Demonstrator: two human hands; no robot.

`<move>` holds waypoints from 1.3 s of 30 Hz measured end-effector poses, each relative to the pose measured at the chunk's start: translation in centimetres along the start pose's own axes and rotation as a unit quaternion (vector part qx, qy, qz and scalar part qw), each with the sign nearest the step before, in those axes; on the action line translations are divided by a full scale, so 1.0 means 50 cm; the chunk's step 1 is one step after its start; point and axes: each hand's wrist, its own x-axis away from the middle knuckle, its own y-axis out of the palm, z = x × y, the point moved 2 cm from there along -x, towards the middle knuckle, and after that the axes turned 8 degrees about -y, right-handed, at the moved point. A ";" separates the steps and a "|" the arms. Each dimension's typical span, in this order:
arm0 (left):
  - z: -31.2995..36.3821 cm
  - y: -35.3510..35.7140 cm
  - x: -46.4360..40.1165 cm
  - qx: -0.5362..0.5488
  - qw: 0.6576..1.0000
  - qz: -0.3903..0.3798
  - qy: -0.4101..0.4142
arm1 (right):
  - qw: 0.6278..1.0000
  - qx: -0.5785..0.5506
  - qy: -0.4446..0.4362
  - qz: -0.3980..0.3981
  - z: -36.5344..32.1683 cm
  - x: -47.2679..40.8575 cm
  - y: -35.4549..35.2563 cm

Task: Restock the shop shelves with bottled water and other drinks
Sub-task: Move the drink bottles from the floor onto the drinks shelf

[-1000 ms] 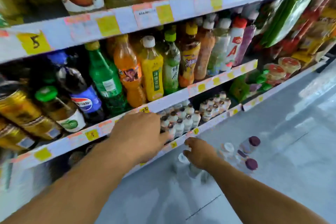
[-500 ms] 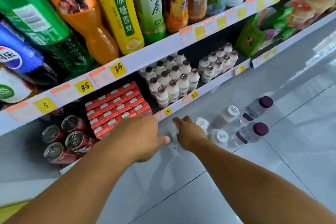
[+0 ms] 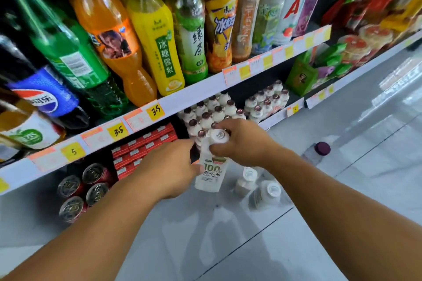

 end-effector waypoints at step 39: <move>0.247 -0.577 0.160 0.330 0.866 0.304 0.219 | 0.906 -0.102 -0.186 0.367 -0.396 0.024 -0.456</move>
